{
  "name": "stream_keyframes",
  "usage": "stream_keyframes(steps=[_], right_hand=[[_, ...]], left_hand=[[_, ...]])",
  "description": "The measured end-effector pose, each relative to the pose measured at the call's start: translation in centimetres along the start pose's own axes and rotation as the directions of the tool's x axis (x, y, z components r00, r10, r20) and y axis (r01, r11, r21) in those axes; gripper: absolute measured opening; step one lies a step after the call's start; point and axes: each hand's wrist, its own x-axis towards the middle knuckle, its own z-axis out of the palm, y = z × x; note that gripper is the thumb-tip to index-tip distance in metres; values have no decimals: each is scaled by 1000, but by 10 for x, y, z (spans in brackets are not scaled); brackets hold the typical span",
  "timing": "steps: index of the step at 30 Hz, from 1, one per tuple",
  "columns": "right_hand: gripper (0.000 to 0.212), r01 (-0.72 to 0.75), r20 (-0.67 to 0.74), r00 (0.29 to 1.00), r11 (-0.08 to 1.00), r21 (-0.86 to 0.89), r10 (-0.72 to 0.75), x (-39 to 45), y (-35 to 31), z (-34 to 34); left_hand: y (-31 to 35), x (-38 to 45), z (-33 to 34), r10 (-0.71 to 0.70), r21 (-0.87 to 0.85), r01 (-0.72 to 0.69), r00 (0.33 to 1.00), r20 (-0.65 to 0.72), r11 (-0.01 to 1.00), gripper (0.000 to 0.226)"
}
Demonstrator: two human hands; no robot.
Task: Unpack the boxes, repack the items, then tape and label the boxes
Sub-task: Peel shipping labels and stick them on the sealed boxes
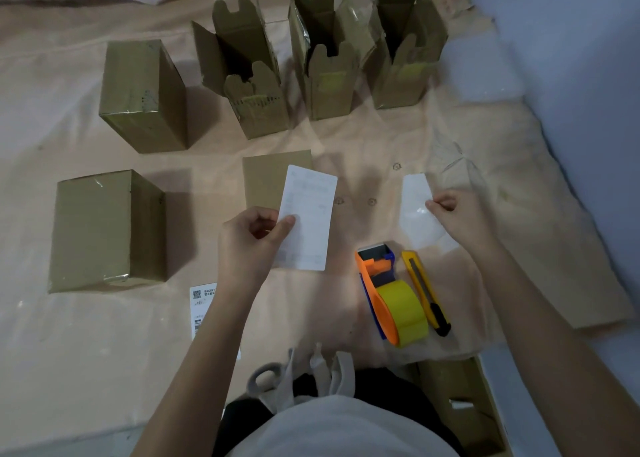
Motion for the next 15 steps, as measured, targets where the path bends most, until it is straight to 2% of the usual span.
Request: stream_keyframes(steps=[8, 11, 13, 15], right_hand=[[20, -54, -137, 990, 982, -181, 29, 3, 12, 11], [27, -28, -195, 980, 947, -320, -37, 1, 7, 12], [21, -10, -241, 969, 962, -272, -58, -4, -3, 12], [13, -10, -258, 966, 995, -95, -15, -13, -23, 13]], left_hand=[[-3, -1, 1, -2, 6, 3, 1000, -12, 1000, 16], [-3, -1, 2, -1, 3, 1, 1000, -11, 1000, 18], [-3, -1, 4, 12, 11, -12, 1000, -16, 1000, 19], [-2, -1, 5, 33, 27, -32, 999, -25, 999, 21]])
